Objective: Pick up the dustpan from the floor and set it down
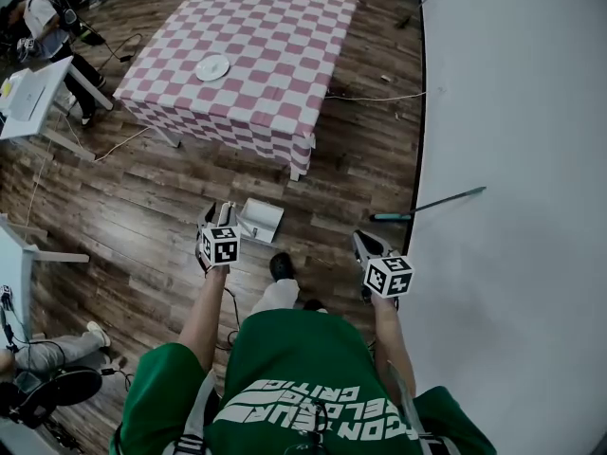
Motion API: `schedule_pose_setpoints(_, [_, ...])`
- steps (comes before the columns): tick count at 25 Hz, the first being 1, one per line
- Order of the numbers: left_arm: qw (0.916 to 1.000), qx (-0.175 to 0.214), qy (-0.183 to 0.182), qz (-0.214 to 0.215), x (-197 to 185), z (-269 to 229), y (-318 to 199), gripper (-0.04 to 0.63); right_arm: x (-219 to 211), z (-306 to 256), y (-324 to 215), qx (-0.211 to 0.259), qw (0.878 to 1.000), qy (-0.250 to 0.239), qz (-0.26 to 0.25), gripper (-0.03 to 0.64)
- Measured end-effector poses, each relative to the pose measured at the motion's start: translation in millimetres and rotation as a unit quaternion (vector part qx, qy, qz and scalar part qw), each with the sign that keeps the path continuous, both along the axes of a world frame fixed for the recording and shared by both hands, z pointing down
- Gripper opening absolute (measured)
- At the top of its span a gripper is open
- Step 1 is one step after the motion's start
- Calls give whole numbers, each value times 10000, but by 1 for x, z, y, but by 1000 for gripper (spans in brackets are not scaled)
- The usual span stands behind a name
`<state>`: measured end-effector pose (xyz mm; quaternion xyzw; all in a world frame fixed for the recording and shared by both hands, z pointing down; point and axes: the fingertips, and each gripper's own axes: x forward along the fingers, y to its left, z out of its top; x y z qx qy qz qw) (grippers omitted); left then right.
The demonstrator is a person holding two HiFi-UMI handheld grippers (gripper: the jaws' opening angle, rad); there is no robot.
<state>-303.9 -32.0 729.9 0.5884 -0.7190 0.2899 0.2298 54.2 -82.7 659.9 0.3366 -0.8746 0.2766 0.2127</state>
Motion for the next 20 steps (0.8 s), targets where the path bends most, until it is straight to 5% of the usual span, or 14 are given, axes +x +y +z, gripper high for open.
schedule_pose_setpoints(7, [9949,784,633,47,72,-60,43,23,30,-10,35,107,9998,-185,46,8])
schedule_pose_setpoints(15, [9822,1157,1429,391,140,-83,95,5,39,-29,81,505,9981,-187,-299,8])
schedule_pose_setpoints(20, [9726,1517,1604,732,178,-105,117,5,48,-41,109,810,9952,-323,-442,8])
